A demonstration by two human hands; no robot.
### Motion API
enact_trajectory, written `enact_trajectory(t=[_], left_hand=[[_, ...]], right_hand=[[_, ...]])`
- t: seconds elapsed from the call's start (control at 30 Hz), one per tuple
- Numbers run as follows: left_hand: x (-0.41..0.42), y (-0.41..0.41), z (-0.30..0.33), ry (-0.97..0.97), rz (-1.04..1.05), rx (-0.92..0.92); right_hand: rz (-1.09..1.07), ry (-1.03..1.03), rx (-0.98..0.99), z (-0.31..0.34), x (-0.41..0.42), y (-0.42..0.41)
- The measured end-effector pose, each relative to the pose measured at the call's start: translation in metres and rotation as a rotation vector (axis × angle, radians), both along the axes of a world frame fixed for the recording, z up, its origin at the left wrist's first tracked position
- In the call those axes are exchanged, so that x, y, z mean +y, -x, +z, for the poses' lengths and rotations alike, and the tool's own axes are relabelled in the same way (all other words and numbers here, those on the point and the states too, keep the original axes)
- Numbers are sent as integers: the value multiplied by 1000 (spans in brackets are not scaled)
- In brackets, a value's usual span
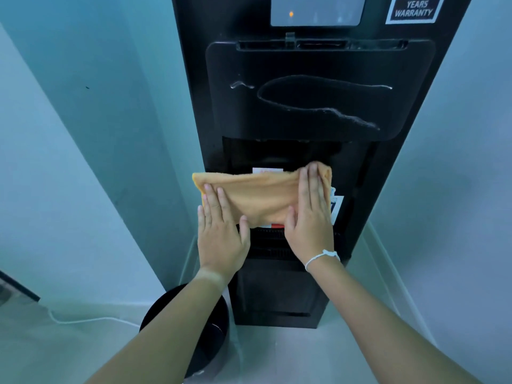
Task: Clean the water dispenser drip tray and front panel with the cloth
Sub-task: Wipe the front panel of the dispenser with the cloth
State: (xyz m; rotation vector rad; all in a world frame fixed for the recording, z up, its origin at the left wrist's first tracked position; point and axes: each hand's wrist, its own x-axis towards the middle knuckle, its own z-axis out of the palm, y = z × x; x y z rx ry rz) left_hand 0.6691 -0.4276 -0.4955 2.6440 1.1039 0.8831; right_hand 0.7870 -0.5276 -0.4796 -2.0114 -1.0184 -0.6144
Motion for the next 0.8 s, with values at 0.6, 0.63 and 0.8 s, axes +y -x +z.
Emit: enact_trajectory(t=[0.6, 0.63, 0.8], left_hand=[[21, -2, 78, 202, -23, -639], [23, -3, 83, 205, -7, -645], [28, 0, 95, 189, -20, -597]], right_hand=[[13, -39, -125, 36, -7, -6], [3, -42, -141, 39, -8, -6], [-39, -28, -203, 49, -11, -8]])
